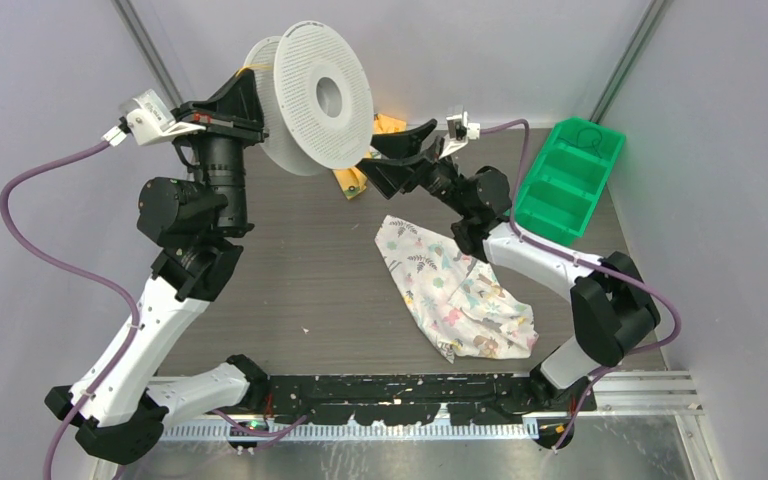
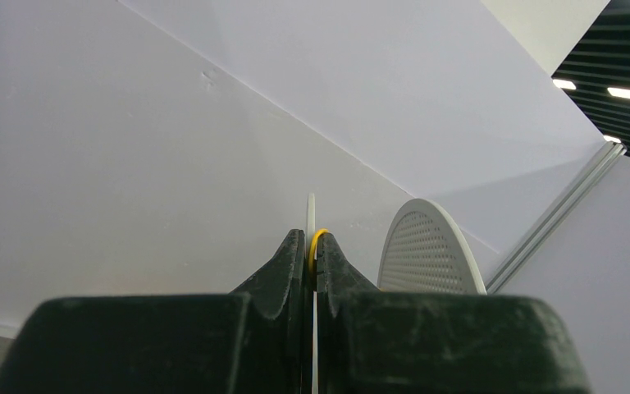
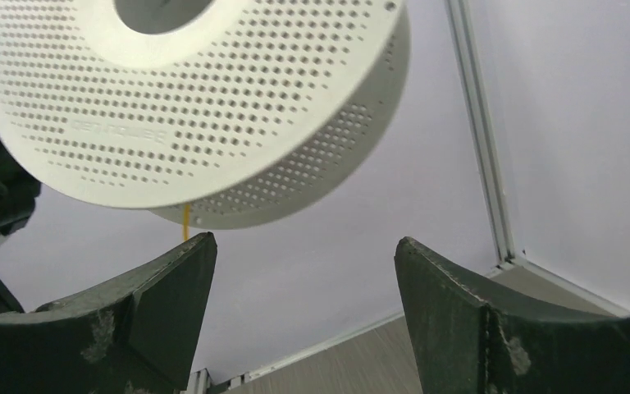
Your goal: Wrap the cables
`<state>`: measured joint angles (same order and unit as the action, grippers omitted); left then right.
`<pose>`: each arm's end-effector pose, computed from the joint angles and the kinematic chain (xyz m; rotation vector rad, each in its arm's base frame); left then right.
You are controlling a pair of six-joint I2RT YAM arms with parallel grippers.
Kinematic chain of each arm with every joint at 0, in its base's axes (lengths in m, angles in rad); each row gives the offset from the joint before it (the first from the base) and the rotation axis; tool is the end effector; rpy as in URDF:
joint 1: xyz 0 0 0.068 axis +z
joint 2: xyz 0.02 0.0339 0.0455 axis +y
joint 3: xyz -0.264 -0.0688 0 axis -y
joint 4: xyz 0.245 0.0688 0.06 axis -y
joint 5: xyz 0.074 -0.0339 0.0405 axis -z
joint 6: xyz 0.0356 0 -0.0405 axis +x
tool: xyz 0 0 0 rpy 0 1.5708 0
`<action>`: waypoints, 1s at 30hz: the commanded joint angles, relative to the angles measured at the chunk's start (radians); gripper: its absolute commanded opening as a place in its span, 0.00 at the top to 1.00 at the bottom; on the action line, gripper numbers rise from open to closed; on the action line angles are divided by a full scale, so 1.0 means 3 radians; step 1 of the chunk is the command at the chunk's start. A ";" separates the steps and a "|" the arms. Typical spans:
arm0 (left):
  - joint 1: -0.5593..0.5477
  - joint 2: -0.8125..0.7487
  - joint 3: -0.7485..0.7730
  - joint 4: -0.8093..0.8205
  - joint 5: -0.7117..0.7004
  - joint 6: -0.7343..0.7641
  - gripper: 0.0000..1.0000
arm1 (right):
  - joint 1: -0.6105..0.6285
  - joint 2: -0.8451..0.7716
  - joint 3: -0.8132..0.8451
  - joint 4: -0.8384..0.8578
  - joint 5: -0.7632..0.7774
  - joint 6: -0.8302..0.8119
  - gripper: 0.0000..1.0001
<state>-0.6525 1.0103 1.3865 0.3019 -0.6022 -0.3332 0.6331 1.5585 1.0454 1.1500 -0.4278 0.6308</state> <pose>0.1441 -0.0847 0.5477 -0.4229 0.9574 -0.6278 0.2696 0.2161 0.3728 -0.4322 0.9998 1.3475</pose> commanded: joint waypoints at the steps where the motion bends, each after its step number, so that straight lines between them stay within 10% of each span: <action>1: -0.0008 -0.0060 0.0131 0.0393 -0.0053 -0.0067 1.00 | 0.0085 -0.0002 0.0182 0.0243 -0.0047 0.0045 0.15; 18: -0.0006 -0.0068 0.0089 0.0425 -0.0023 -0.0050 0.99 | 0.0272 0.0157 0.0415 0.0149 0.0005 0.0112 0.23; 25: -0.0006 -0.0075 0.0056 0.0446 -0.0046 -0.0021 0.99 | 0.0291 0.0193 0.0461 0.0080 -0.0041 0.0164 0.94; 30: -0.0003 -0.0035 -0.0024 0.0468 -0.0045 0.0029 0.99 | 0.0322 0.0211 0.0458 0.0000 -0.0066 0.0255 0.99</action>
<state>-0.6525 1.0103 1.3811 0.3054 -0.6052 -0.3313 0.7170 1.6218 1.1431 1.1374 -0.4400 0.6861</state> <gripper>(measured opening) 0.045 0.023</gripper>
